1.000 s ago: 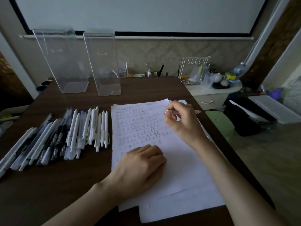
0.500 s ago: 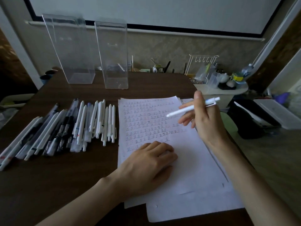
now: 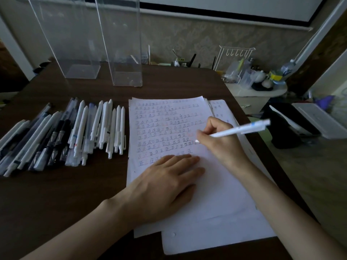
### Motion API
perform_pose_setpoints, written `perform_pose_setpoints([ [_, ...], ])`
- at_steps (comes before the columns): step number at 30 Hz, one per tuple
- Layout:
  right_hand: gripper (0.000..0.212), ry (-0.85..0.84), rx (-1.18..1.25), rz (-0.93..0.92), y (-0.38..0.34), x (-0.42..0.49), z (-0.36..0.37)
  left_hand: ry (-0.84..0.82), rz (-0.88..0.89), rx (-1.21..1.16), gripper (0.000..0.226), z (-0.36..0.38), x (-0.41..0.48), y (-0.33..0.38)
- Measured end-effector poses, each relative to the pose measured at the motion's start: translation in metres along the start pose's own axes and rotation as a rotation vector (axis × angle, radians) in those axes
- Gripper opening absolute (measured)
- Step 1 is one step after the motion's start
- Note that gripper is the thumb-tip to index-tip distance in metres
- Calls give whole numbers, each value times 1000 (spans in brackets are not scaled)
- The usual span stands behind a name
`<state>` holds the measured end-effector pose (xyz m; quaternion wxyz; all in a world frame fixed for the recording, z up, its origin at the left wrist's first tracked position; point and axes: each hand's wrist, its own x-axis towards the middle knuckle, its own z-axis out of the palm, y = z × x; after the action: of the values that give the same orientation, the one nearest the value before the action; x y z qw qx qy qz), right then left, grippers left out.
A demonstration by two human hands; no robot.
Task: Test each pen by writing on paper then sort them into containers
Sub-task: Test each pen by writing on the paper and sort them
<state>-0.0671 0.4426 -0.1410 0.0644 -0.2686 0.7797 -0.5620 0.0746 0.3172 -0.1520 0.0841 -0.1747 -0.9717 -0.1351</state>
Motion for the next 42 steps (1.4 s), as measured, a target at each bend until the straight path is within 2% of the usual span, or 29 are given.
perform_pose_setpoints([
  [7,33,-18,-89,-27,1,-2,2,1,-2,-3,45,0,0,0],
  [14,42,-23,-205,-88,4,-2,5,2,-8,-15,45,2,1,0],
  [37,36,-59,-162,-56,3,-3,2,19,1,-45,45,2,0,-1],
  [42,42,-52,-196,-48,4,-3,4,28,7,-41,44,1,0,-1],
])
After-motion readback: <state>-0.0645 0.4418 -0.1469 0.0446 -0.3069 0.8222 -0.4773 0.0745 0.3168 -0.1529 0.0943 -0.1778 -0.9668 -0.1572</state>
